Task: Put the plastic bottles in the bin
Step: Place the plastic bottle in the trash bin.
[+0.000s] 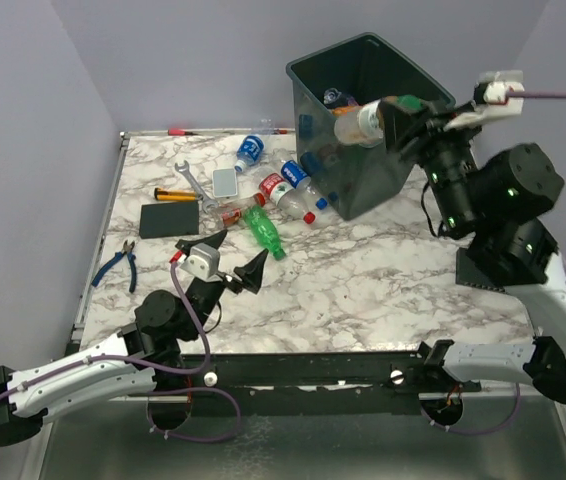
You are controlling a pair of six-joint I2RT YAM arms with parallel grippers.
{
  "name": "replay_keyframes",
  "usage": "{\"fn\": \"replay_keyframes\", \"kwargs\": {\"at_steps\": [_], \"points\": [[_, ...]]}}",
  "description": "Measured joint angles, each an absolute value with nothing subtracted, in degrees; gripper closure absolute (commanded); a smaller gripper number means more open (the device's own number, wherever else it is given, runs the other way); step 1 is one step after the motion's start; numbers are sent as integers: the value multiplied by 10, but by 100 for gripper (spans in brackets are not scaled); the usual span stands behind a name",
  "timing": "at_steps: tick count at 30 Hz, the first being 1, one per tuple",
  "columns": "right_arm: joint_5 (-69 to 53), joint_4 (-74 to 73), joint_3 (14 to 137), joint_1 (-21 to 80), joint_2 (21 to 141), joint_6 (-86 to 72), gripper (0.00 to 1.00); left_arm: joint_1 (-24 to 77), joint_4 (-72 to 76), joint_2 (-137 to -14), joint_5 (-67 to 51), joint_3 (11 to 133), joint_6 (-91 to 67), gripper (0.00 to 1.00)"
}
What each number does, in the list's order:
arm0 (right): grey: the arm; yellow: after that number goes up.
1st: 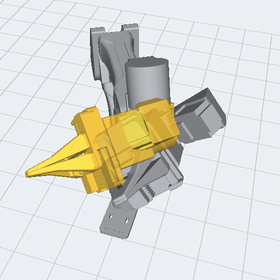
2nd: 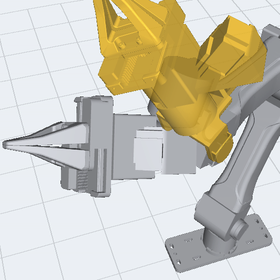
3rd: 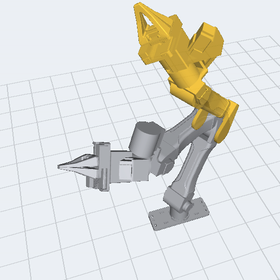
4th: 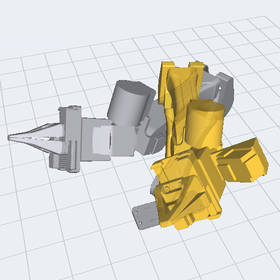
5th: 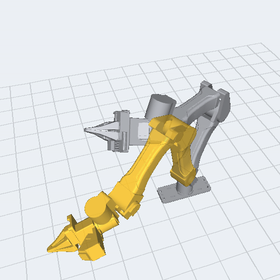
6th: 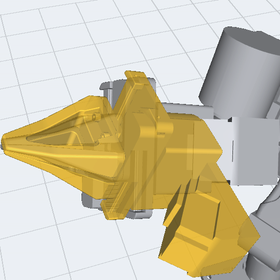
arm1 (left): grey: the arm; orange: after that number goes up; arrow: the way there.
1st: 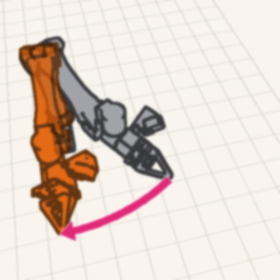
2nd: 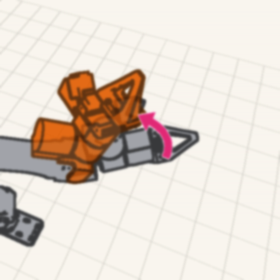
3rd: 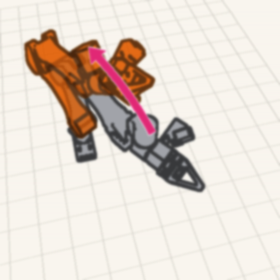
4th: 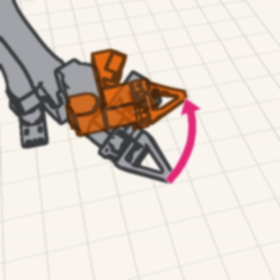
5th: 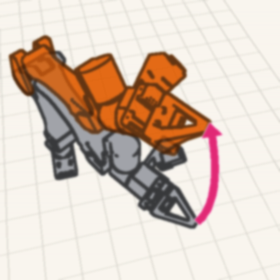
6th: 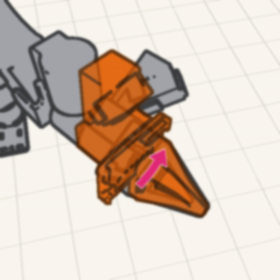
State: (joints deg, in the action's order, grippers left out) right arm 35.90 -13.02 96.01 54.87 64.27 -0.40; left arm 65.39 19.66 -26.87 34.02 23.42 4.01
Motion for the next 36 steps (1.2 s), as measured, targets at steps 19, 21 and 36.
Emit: {"fn": "replay_keyframes", "kwargs": {"at_steps": [19,21,36], "points": [[291,-98,1263,320,1027,44,99,658,195,-304,413,234,44,1],[266,-84,1253,310,1028,40,99,660,194,-311,412,234,44,1],[153,-31,1247,305,1150,33,99,661,190,-334,412,234,46,1]]}}
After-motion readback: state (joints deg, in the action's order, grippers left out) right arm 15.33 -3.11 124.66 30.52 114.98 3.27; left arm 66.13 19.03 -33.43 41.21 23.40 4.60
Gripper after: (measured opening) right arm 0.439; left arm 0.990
